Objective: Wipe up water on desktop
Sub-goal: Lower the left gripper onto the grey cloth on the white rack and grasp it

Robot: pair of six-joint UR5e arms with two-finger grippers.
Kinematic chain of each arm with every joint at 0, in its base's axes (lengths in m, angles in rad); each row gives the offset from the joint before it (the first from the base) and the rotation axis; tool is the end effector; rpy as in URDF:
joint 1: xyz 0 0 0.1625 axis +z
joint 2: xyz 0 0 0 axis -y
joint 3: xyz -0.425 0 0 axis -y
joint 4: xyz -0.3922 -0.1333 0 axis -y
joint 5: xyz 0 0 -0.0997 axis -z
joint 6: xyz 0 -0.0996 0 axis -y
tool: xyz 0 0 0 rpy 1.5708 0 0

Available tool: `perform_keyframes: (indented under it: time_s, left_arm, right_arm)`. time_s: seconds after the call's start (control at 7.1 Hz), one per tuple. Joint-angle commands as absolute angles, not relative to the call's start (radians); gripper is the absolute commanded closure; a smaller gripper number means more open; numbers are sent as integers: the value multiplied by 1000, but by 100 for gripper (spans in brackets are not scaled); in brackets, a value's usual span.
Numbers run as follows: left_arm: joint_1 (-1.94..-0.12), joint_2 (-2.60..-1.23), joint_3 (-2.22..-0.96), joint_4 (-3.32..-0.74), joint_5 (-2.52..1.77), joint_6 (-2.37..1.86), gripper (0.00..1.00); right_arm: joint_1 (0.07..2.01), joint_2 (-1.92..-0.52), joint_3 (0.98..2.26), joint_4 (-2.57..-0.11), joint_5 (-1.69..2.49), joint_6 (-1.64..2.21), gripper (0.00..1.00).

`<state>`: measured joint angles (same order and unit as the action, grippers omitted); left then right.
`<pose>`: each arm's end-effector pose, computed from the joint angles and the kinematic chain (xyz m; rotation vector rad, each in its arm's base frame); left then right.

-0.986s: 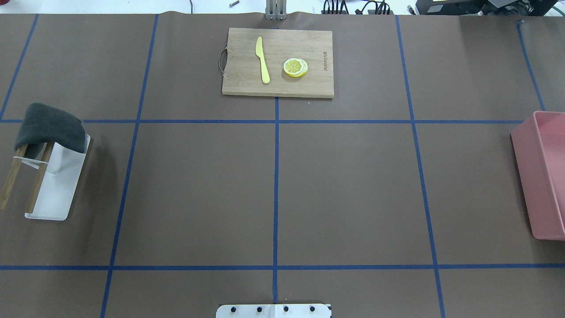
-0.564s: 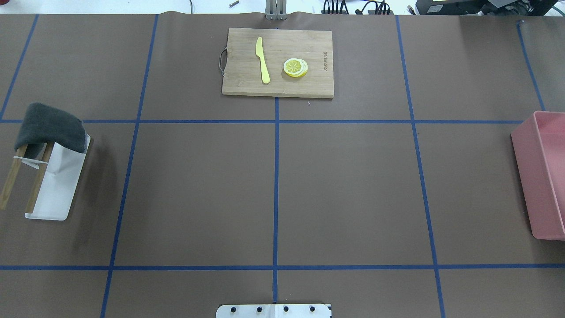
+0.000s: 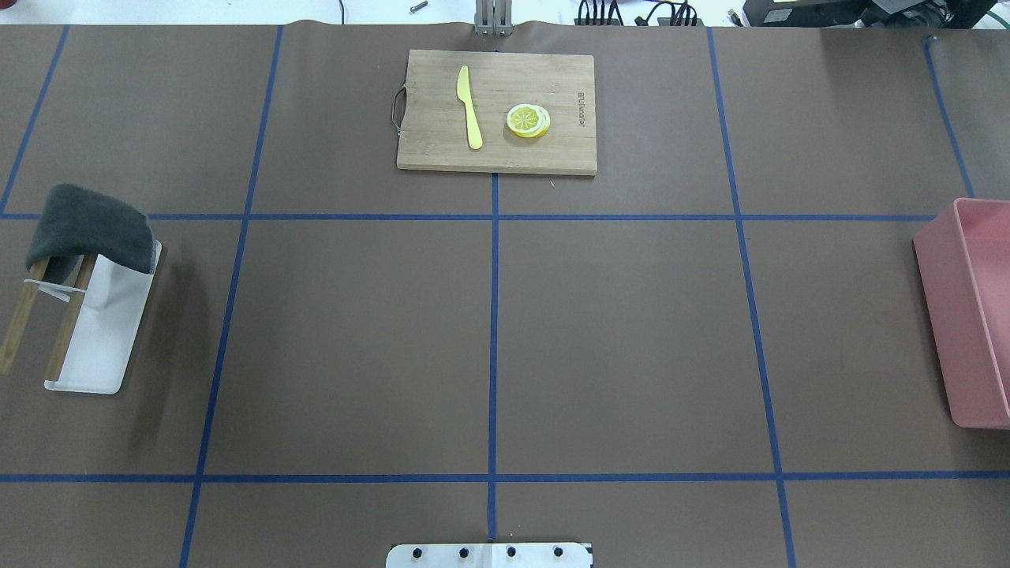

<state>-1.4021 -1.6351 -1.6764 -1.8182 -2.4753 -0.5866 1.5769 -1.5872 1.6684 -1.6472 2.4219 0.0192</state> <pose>0.0348 -0.5317 0.5362 0.0324 0.9715 -0.1959 0.0614 -0.4836 0.6208 -0.0011 -0.8511 0.0217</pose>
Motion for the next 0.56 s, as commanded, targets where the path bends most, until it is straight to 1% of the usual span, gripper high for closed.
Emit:
perform_keyframes:
  time_s: [0.0,0.42]
  left_arm:
    - [-1287,-1634,-1657,-1981,-2401,-782,2]
    - [-1213,-1632,-1655,-1993,-2401,-785,3]
  right_arm:
    - [1577,-1588,1667,-1647,2425,25,0]
    - [1577,-1585,1667,-1649,2443,26,0]
